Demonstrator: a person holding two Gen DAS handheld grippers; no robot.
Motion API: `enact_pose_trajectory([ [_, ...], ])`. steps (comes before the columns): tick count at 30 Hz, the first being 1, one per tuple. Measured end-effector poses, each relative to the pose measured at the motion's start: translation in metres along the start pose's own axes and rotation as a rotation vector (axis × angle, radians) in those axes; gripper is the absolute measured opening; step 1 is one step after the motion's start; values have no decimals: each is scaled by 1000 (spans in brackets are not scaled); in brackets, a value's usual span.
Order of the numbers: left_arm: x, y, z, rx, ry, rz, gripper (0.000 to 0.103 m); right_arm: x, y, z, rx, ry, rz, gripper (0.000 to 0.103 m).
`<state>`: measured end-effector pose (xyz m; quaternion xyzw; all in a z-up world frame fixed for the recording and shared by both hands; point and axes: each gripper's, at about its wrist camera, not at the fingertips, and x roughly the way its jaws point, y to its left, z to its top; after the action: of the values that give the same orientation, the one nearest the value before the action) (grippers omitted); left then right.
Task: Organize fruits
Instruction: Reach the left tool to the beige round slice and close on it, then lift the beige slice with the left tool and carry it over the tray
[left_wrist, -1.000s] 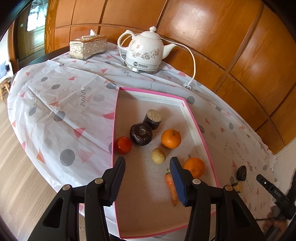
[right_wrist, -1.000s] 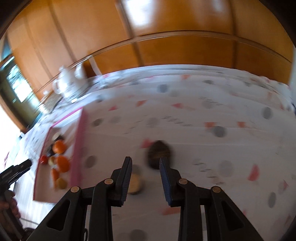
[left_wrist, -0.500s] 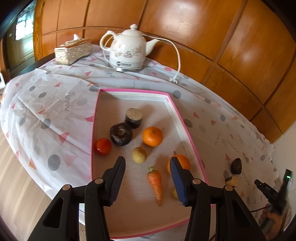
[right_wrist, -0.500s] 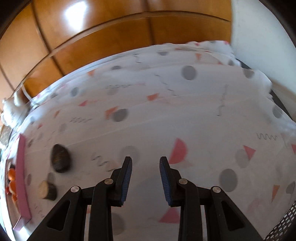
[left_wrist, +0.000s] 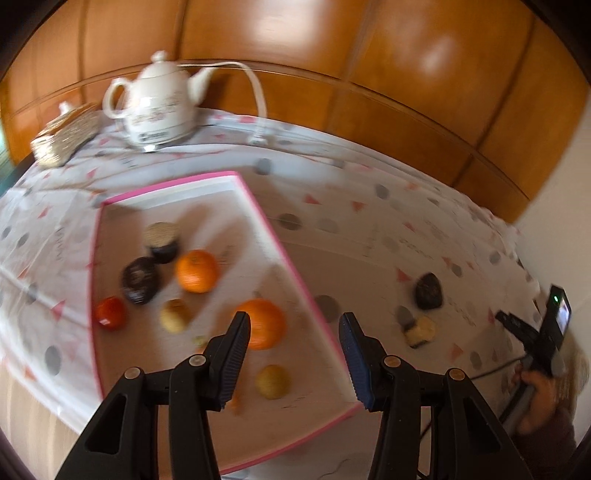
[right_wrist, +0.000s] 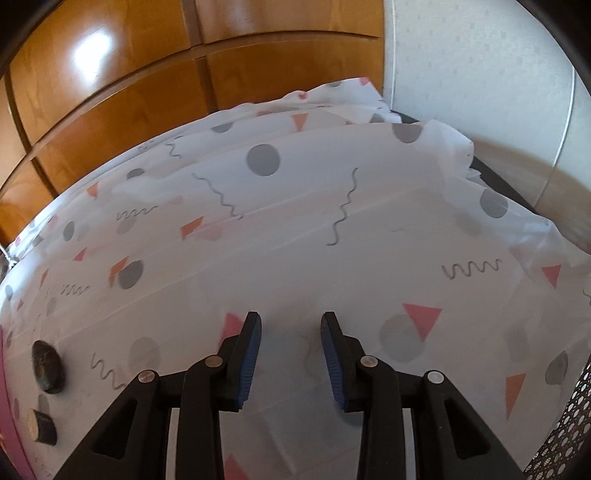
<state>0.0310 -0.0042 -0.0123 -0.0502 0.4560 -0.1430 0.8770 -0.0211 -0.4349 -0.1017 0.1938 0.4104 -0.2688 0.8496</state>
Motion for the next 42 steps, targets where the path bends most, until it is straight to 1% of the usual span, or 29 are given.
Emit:
enact_pose_trajectory([
  [3,9,-19,3,61,28,-39,51,3,1,0,-17,-22,-17,36],
  [7,24,-47,7,139,66,-85,51,5,2,-2,-29,-45,-18,41],
  [11,41,-73,7,200,104,-125,51,6,3,-2,-33,-50,2,50],
  [13,51,-87,6,230,127,-146,50,5,3,-4,-38,-54,3,51],
  [18,74,-114,1,279,182,-170,50,5,3,-5,-37,-58,14,54],
  [23,95,-135,-5,323,229,-177,50,5,4,-6,-41,-60,22,57],
  [27,113,-141,-8,328,267,-165,50,6,5,-5,-45,-59,28,60],
  [28,117,-141,-9,328,272,-160,49,6,5,-5,-46,-59,29,61],
  [29,117,-142,-9,332,259,-153,48,6,6,-5,-47,-59,32,61],
  [30,117,-143,-9,339,252,-144,40,7,6,-5,-48,-59,32,62],
  [31,117,-143,-9,346,247,-135,36,7,6,-5,-50,-60,31,62],
  [33,114,-139,-9,332,244,-147,36,7,6,-5,-51,-59,31,63],
  [38,109,-128,-11,319,234,-136,36,6,7,-6,-56,-59,31,64],
  [40,108,-124,-13,315,233,-139,36,6,8,-6,-61,-57,32,66],
  [42,109,-125,-14,322,231,-135,36,7,11,-6,-74,-53,32,71],
])
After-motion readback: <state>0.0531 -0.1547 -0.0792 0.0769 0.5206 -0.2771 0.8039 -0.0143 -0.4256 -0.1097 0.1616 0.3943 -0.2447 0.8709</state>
